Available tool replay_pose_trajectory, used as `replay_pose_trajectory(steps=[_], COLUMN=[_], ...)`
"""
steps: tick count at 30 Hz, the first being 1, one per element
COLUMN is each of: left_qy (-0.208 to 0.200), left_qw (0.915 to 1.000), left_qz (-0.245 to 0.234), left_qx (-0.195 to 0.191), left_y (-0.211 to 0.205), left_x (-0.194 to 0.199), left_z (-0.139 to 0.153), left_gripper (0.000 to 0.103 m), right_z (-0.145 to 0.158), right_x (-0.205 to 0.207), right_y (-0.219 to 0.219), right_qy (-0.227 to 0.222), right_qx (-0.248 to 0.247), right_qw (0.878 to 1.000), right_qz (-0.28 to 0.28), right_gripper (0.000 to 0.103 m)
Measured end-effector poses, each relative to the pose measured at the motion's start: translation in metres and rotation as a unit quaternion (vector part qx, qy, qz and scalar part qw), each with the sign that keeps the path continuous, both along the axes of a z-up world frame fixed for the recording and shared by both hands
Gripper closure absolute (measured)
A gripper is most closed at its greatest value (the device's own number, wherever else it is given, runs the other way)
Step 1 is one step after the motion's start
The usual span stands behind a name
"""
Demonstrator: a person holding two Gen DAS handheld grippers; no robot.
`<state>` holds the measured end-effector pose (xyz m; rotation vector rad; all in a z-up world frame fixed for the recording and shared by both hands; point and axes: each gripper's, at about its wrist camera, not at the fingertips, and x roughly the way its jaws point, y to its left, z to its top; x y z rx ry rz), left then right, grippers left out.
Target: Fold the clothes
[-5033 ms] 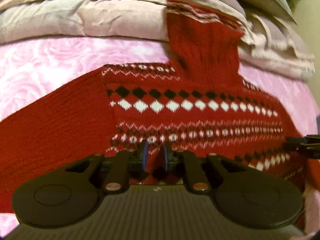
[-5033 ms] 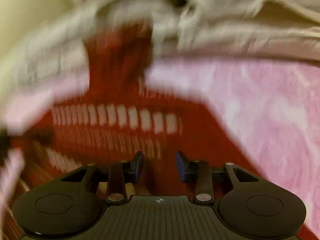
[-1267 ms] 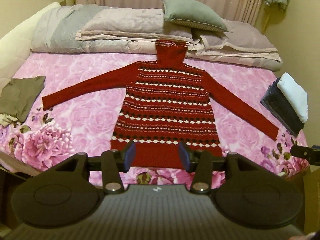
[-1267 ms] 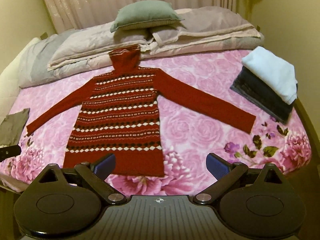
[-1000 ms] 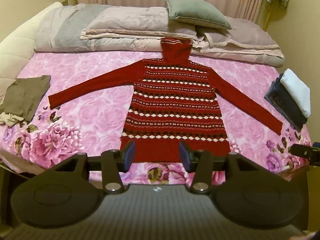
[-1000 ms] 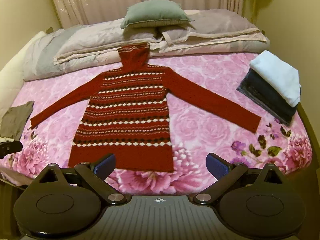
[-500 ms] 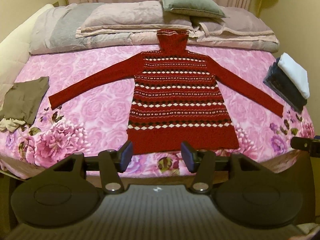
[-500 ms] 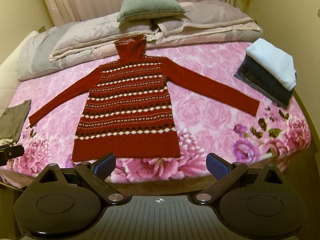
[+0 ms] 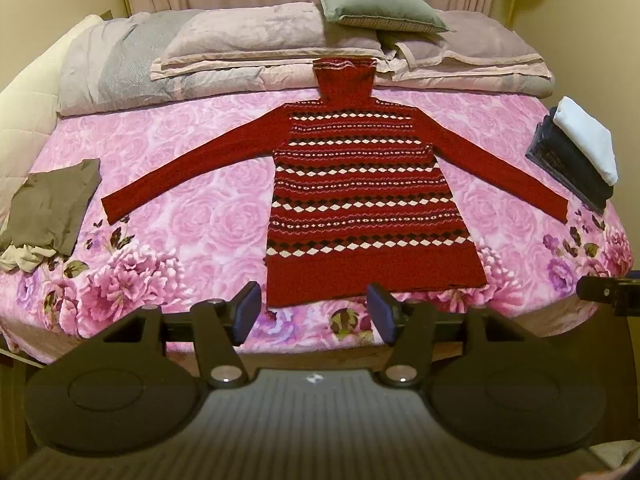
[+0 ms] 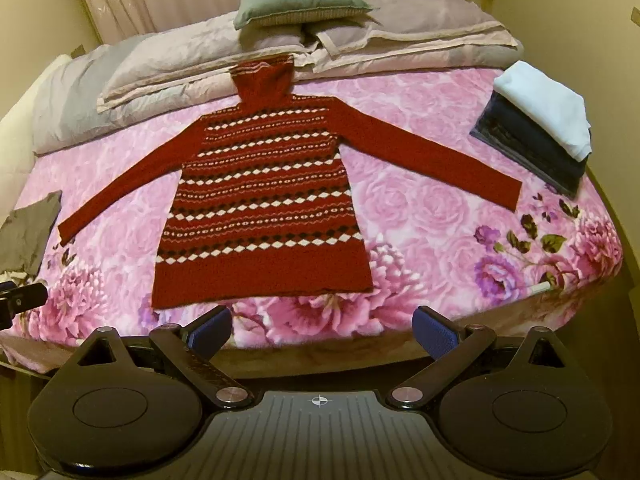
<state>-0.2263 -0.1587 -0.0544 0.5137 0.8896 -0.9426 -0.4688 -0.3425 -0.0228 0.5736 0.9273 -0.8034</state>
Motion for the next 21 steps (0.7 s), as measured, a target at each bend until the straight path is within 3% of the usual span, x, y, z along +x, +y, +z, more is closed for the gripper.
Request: replay_pose_trajectory(steps=[10,21], left_qy=[0.003,0.003], left_qw=[0.9997,0.9993], left_qz=[0.020,0.027], left_qx=[0.010,0.024], left_y=[0.004,-0.018], left_x=[0.001,-0.014], left_z=[-0.005,-0.010], left_gripper=[0.047,0.047], right_z=[-0.005,-0.013], right_x=[0.008,0.004], right_y=[-0.001,-0.020], right_qy=[0.008,0.016], right_qx=[0.008,0.020], right_qw=[1.000,0.999], right_qz=[0.022,0.040], right_gripper=[0.004,0.004])
